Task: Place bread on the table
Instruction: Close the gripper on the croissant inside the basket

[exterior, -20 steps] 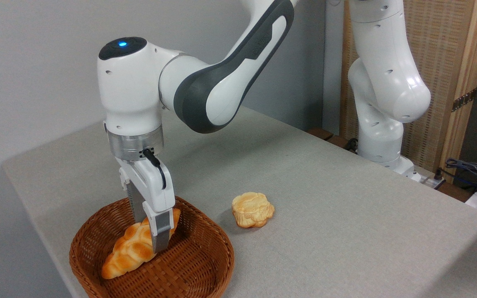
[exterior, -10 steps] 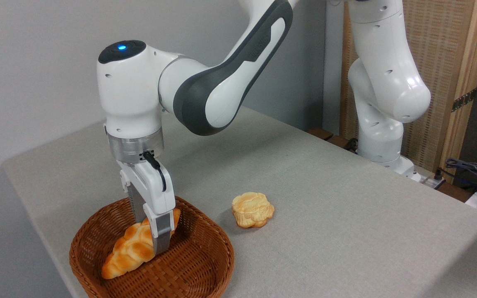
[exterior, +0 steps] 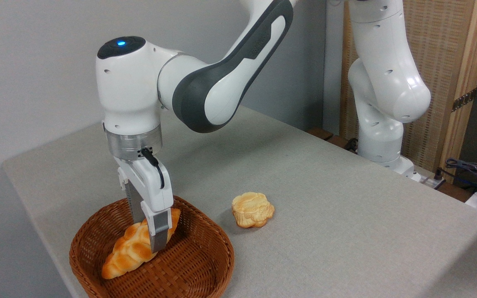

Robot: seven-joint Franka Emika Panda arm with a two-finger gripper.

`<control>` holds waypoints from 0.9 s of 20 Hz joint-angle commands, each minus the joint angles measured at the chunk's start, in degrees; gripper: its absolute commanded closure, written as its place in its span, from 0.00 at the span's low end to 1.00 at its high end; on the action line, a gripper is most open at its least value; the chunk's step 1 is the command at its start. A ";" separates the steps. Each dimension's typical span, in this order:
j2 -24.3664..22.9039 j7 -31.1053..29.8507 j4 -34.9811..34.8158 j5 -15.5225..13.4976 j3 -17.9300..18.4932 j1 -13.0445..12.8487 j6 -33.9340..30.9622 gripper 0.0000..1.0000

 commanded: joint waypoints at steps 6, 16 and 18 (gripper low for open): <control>-0.81 1.04 -0.25 0.22 0.26 0.01 -0.01 0.93; -0.45 1.04 0.01 -0.13 0.52 0.09 0.25 1.00; -0.63 0.95 0.10 -0.13 0.52 0.09 0.17 1.00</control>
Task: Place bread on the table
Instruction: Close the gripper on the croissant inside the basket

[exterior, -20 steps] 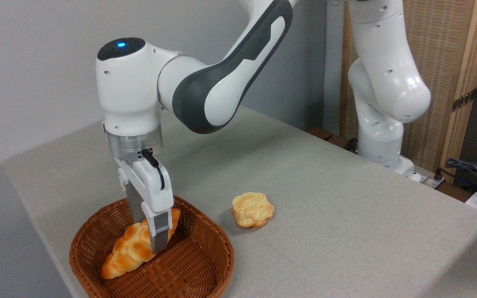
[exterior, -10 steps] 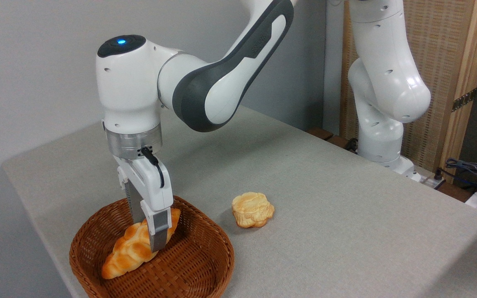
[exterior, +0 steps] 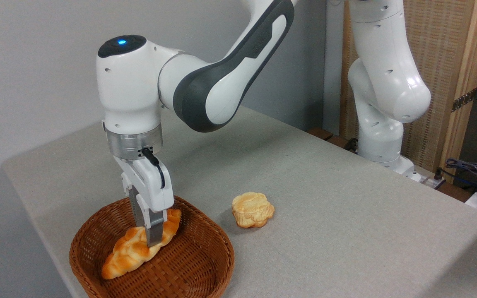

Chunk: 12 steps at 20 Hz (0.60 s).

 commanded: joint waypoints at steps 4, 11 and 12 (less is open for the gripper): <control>-1.06 0.95 0.35 -0.13 0.70 0.05 0.17 1.00; -3.44 0.86 0.70 -0.22 2.37 -0.04 -0.01 1.00; -4.05 0.86 0.61 -0.22 2.37 0.05 -0.18 1.00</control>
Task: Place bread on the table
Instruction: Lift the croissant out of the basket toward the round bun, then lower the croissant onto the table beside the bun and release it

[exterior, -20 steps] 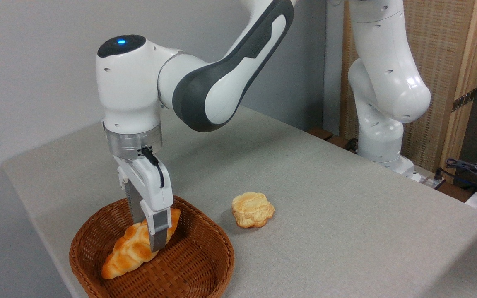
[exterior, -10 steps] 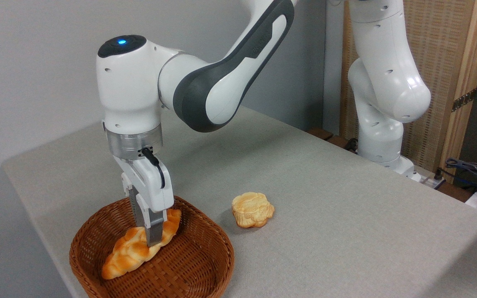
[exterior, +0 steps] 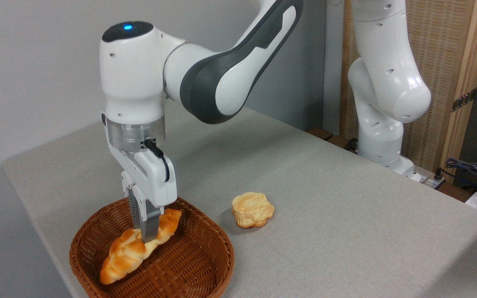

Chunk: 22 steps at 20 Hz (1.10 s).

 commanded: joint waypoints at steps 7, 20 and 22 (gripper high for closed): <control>-8.12 0.60 -0.35 -0.13 0.47 -0.26 -8.34 1.00; -16.74 -0.46 -3.51 -0.13 0.21 -0.96 -35.42 0.94; -16.74 -0.37 -4.83 0.05 -0.23 -1.05 -35.78 0.26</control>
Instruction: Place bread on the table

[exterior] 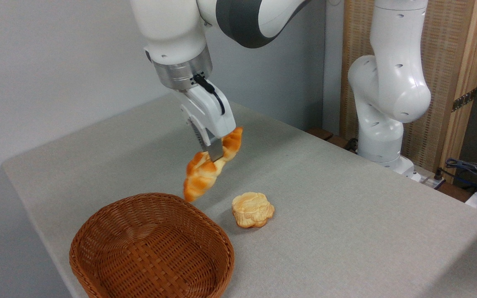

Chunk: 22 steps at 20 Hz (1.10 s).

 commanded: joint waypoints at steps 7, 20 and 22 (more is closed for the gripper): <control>-0.59 -0.21 -2.91 0.40 -0.47 -1.89 0.44 0.00; -0.07 0.05 -2.38 0.66 -0.47 -2.69 3.16 0.00; -0.42 -0.04 -2.03 2.24 -0.47 -2.60 5.09 0.00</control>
